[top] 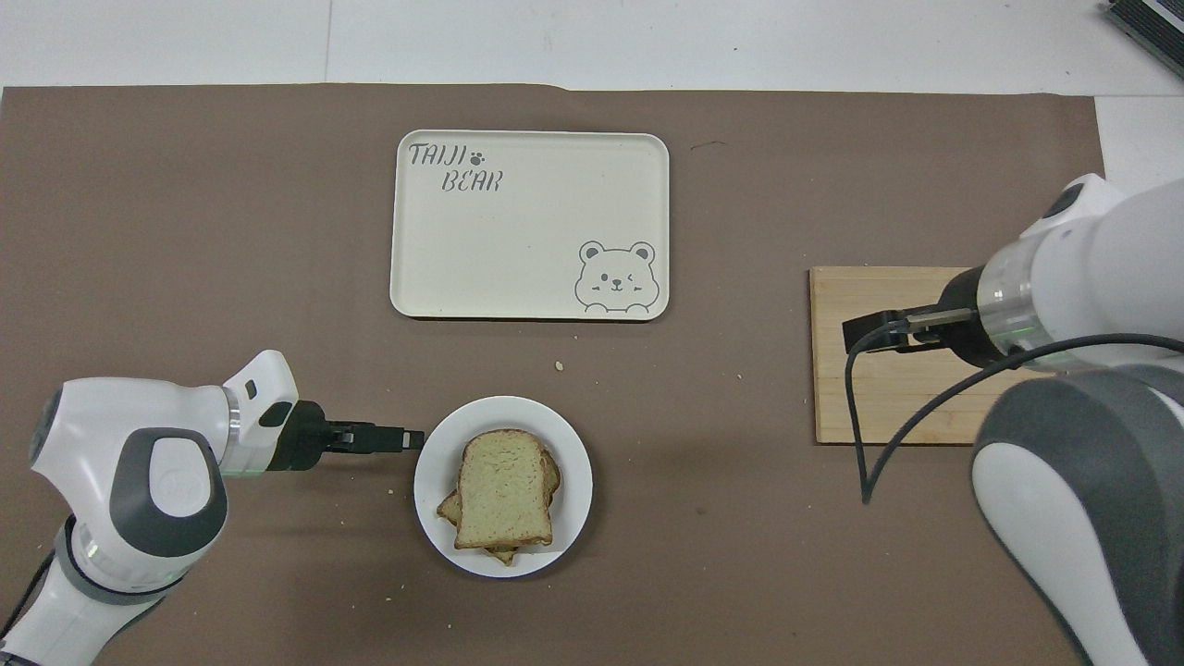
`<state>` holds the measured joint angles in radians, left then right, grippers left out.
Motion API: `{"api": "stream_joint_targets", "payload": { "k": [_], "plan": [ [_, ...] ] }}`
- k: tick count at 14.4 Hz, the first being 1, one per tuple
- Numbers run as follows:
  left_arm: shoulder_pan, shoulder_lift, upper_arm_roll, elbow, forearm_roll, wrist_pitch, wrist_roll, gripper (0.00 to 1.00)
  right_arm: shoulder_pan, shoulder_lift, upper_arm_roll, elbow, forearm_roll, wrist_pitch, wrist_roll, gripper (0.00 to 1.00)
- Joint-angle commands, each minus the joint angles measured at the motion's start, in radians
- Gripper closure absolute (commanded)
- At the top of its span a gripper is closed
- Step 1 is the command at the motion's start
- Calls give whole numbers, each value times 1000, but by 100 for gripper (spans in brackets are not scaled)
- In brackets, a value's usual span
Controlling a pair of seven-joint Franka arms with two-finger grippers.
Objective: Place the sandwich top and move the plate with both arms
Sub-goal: 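Grip the white plate rim with the left gripper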
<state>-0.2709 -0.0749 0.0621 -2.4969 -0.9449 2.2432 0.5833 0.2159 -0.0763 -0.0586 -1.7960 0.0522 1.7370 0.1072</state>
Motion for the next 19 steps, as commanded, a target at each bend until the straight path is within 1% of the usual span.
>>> {"api": "stream_joint_targets", "payload": {
  "k": [1,2,3,4,6,7,8,10,11,12,13,16,19],
  "plan": [
    [-77,-8,15,-62,-87,79,40,0,-61,-2,6,26,-25,-52,-20,0],
    [-86,-6,15,-69,-95,84,41,0,-75,3,8,49,-55,-82,-20,0],
    [-93,-6,15,-77,-97,84,44,6,-79,3,9,70,-83,-95,-20,0],
    [-93,-6,15,-85,-97,84,47,13,-84,1,2,82,-84,-102,-20,0],
    [-88,-3,16,-88,-109,79,73,22,-89,1,-12,116,-84,-102,-14,0],
    [-87,-2,16,-91,-112,78,75,30,-90,0,-17,131,-84,-103,-14,0],
    [-87,0,16,-91,-112,76,75,42,-93,1,-21,153,-86,-114,-15,0],
    [-91,0,15,-99,-112,76,75,72,-95,7,-29,217,-92,-161,-18,0],
    [-91,-2,16,-108,-117,75,75,83,-96,10,-29,230,-103,-171,-18,0],
    [-91,-5,16,-118,-130,70,75,97,-99,4,-30,216,-106,-159,-18,0],
    [-88,-5,15,-119,-141,59,79,100,-118,4,-30,214,-103,-162,-21,0],
    [-79,-3,16,-108,-186,23,76,100,-119,6,-30,216,-109,-171,-70,0],
    [-16,20,18,-57,-195,-75,75,100,-121,12,-29,231,-106,-178,-109,0]
  ]
}}
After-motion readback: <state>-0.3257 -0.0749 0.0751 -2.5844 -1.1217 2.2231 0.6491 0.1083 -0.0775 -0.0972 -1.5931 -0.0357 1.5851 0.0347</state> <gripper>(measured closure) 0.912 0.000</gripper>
